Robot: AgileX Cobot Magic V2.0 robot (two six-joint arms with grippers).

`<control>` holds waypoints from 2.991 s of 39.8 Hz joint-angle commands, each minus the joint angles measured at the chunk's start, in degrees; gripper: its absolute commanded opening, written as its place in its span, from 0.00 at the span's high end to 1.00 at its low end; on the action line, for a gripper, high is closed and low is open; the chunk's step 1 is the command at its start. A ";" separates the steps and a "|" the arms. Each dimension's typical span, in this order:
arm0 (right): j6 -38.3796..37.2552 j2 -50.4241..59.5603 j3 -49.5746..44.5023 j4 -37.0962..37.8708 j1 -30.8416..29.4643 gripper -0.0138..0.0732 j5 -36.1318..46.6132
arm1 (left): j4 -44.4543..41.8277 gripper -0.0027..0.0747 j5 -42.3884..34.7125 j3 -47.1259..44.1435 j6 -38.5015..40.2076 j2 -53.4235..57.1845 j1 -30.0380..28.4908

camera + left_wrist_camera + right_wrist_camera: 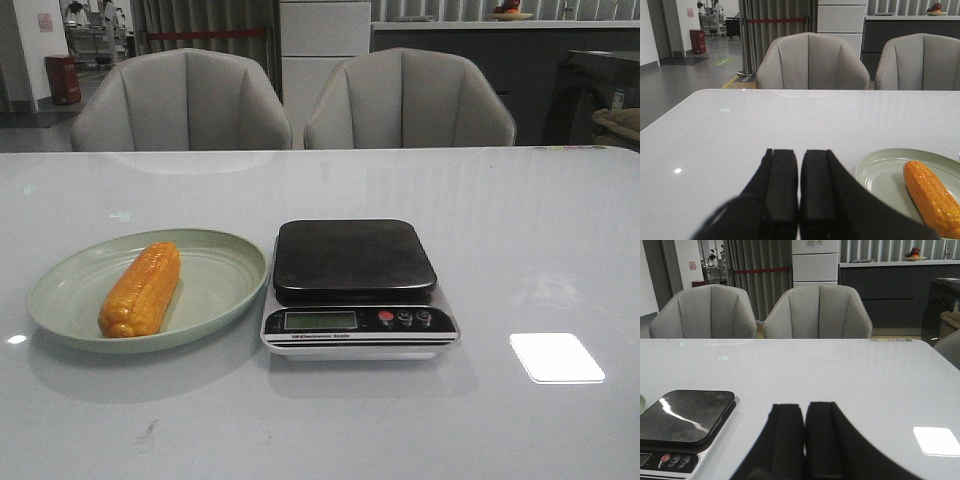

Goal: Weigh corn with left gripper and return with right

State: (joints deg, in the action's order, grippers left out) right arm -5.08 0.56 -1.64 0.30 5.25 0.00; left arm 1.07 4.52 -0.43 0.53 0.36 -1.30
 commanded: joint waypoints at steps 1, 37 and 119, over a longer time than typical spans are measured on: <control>0.39 1.03 -0.42 0.63 -0.32 0.66 4.24 | 0.51 0.80 -5.20 -1.73 0.34 1.14 0.03; 0.39 1.03 -0.42 0.63 -0.32 0.66 4.24 | 5.36 0.81 19.80 23.67 1.59 -12.25 1.04; 0.39 1.03 -0.42 0.63 -0.32 0.66 4.24 | 9.00 0.20 24.15 55.55 1.93 -85.34 25.06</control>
State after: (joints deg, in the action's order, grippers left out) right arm -5.08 0.56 -1.64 0.30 5.25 0.00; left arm 8.87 29.35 51.96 2.03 -83.95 23.31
